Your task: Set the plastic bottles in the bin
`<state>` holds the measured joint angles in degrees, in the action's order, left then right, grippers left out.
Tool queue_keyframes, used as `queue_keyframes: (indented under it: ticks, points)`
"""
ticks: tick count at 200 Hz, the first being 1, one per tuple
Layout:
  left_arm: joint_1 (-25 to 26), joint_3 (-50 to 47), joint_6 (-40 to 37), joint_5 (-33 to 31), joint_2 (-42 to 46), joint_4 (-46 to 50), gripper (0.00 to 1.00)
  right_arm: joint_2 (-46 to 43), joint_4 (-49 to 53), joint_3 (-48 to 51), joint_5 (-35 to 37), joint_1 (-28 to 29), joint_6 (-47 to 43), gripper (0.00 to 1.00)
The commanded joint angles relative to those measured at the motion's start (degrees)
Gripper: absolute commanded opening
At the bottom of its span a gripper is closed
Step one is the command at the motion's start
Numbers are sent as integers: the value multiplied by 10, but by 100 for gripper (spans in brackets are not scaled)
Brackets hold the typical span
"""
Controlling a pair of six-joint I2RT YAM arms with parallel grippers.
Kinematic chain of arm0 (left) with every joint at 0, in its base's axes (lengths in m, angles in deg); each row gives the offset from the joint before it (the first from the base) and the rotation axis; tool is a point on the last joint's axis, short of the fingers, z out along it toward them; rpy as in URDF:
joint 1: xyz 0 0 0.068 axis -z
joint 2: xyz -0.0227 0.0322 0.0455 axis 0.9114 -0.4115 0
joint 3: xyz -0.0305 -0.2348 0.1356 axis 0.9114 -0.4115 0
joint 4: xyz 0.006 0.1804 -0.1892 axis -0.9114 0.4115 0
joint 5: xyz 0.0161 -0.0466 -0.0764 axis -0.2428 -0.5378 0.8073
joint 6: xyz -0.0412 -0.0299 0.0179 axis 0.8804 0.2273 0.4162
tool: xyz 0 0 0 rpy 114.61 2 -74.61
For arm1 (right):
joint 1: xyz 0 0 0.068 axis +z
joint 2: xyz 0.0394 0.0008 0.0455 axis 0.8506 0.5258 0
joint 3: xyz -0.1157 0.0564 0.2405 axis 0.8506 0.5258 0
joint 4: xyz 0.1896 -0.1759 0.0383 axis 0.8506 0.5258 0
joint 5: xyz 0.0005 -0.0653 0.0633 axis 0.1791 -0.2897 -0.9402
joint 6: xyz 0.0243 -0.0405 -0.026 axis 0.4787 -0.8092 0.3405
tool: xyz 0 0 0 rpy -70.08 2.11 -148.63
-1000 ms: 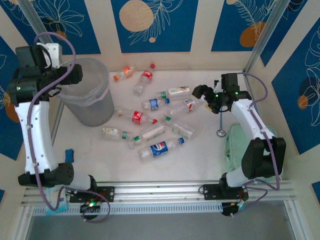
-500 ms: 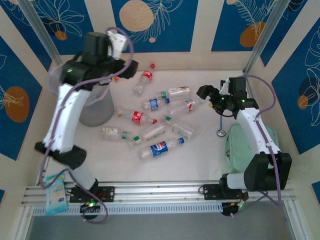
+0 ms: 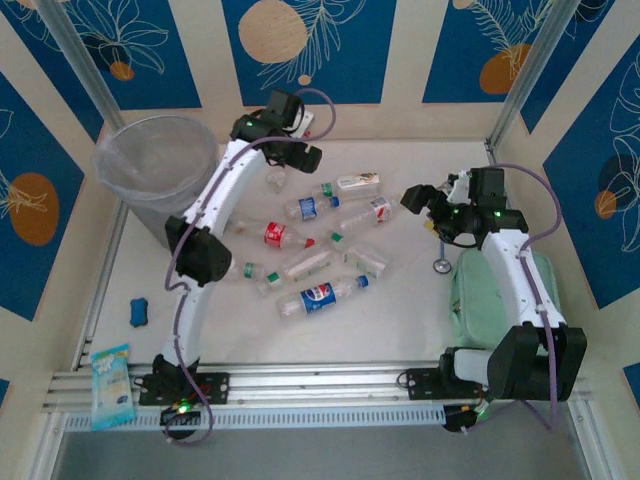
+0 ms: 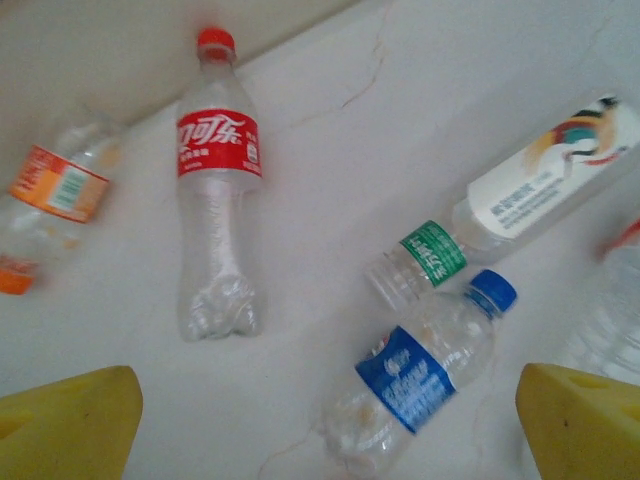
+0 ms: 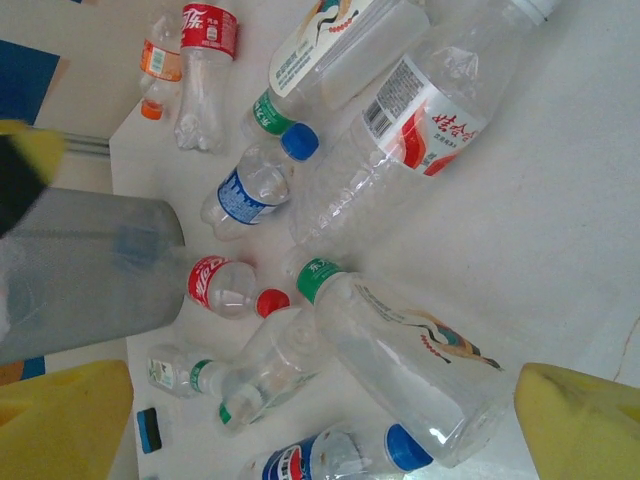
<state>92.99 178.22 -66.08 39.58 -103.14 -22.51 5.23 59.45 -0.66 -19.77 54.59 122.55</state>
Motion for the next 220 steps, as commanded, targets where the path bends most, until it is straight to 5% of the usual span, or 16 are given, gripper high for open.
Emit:
queue_keyframes:
  ticks: [1,47,80,144,197,220]
  points:
    - [-7,4,13,-9,-33,-73,95,-22,24,11,-24,-8,-20,98]
    - [-17,-46,39,-38,-81,-181,99,-49,24,38,-29,-14,-20,98]
    - [-41,-25,95,-47,-141,-190,99,-53,48,35,-27,-18,-30,97]
    - [-52,-25,83,-61,-188,-229,99,-79,69,35,-9,-20,-52,97]
    - [-66,-27,99,-45,-193,-227,58,-81,68,43,-16,-20,-52,97]
    - [-64,-34,91,-36,-176,-222,51,-80,64,45,-17,-20,-49,97]
